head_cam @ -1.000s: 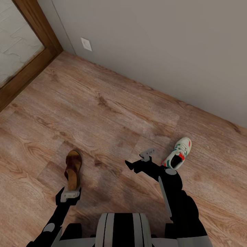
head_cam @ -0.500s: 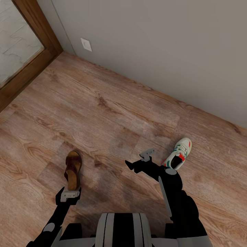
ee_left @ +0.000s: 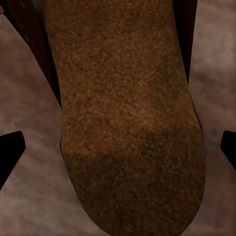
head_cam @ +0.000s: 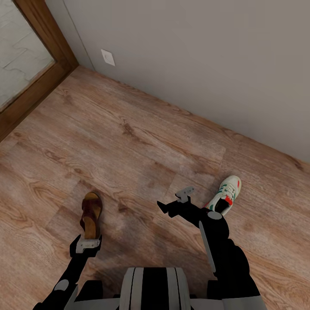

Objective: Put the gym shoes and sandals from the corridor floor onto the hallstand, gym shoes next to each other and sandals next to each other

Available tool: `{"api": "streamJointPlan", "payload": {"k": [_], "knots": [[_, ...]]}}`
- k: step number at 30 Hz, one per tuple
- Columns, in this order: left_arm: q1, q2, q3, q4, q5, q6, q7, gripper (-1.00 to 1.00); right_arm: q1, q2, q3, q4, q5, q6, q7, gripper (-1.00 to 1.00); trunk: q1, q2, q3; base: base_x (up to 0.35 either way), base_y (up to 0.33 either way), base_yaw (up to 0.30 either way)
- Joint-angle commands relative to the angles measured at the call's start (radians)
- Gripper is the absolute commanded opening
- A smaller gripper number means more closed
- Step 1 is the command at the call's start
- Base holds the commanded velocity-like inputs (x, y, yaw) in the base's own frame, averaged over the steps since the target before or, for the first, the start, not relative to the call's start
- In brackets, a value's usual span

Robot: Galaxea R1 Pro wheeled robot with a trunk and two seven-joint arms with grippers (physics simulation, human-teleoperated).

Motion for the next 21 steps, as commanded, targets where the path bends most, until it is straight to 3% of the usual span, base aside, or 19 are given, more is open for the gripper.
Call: {"api": "streamJointPlan", "payload": {"k": [1,13,14,21], "knots": [[-0.001,-0.001,0.008,0.0,-0.01,-0.004,-0.006,1.0,0.0,0.001,-0.001,-0.001,0.011,0.003,0.008,1.0,0.0,0.0,0.0,0.005,0.0,0.0],[-0.001,0.0,0.008,0.002,-0.011,-0.004,-0.005,1.0,0.0,0.001,-0.001,-0.001,0.011,0.003,0.008,1.0,0.0,0.0,0.0,0.0,0.0,0.0],[-0.001,0.0,0.008,0.004,-0.011,-0.004,-0.005,-1.0,0.0,0.001,-0.001,-0.001,0.011,0.003,0.008,1.0,0.0,0.0,0.0,0.0,0.0,0.0],[-0.001,0.001,0.009,0.006,-0.011,-0.003,-0.005,-1.0,0.0,0.001,-0.001,-0.001,0.009,0.003,0.008,1.0,0.0,0.0,0.0,0.0,0.0,0.0]]}}
